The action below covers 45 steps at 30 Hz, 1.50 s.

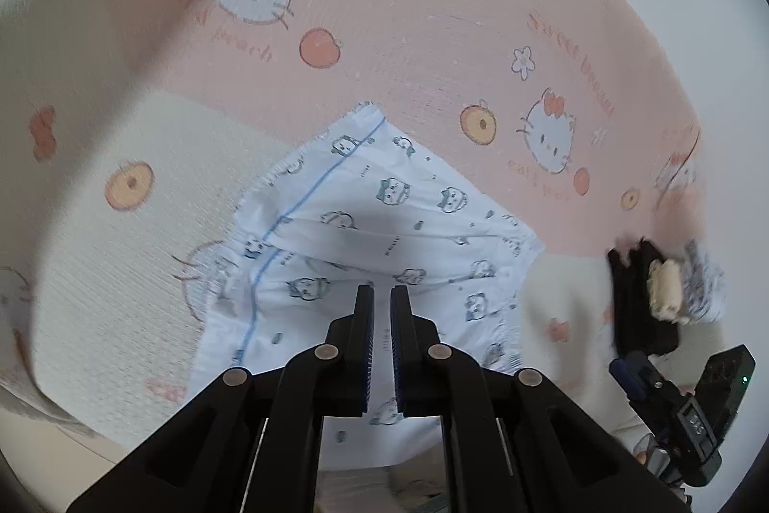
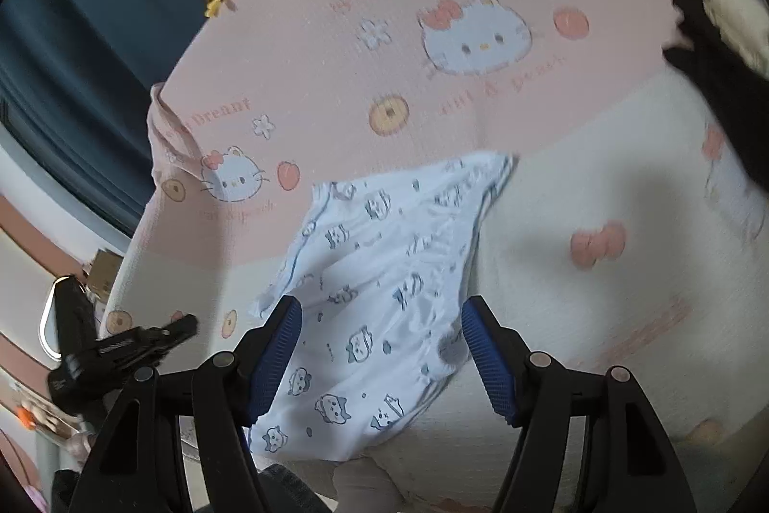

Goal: Fold clothes

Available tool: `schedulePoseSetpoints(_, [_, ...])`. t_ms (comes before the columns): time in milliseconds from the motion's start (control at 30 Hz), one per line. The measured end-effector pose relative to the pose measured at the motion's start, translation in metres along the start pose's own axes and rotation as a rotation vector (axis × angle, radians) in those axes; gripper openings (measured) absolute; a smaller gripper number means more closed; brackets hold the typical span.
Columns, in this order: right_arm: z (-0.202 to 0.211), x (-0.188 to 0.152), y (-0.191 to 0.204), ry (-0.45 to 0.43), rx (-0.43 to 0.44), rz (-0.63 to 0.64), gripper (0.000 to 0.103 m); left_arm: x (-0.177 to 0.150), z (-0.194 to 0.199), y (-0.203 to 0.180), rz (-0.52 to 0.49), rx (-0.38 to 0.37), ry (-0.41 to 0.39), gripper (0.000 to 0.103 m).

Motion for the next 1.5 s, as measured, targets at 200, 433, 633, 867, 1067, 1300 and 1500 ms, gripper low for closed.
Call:
schedulePoseSetpoints(200, [-0.007,-0.006,-0.003,0.018,0.023,0.009,0.069,-0.011,0.011,-0.011,-0.069,0.041,-0.002,0.005])
schedulePoseSetpoints(433, [0.000,-0.001,0.001,0.010,0.025,0.032,0.069,-0.032,0.018,-0.025,-0.165,0.060,-0.019,0.005])
schedulePoseSetpoints(633, [-0.004,-0.004,0.004,0.037,0.032,0.008,0.069,-0.056,0.016,-0.033,-0.270,0.063,-0.027,0.005])
schedulePoseSetpoints(867, [-0.029,-0.021,0.000,0.079,0.003,-0.018,0.069,-0.081,-0.005,-0.034,-0.301,-0.022,0.007,0.005])
schedulePoseSetpoints(1067, [-0.062,-0.049,-0.009,0.221,0.002,0.007,0.069,-0.107,-0.033,-0.035,-0.278,-0.074,0.050,0.005])
schedulePoseSetpoints(1300, [-0.082,-0.068,-0.037,0.265,0.052,-0.160,0.069,-0.135,-0.065,-0.046,-0.367,-0.103,0.097,0.005])
schedulePoseSetpoints(1500, [-0.095,-0.075,-0.046,0.266,0.043,-0.225,0.052,-0.150,-0.084,-0.053,-0.322,-0.167,0.135,0.005])
Point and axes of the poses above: each gripper's, at about its wrist camera, not at the fingertips, and z roughly against the way its jaws point, y to its left, x to its top, the point moved 3 cm from there along -z, roughly the way its jaws point, and after that the axes turned 13 degrees about -y, right-handed, at the moved point
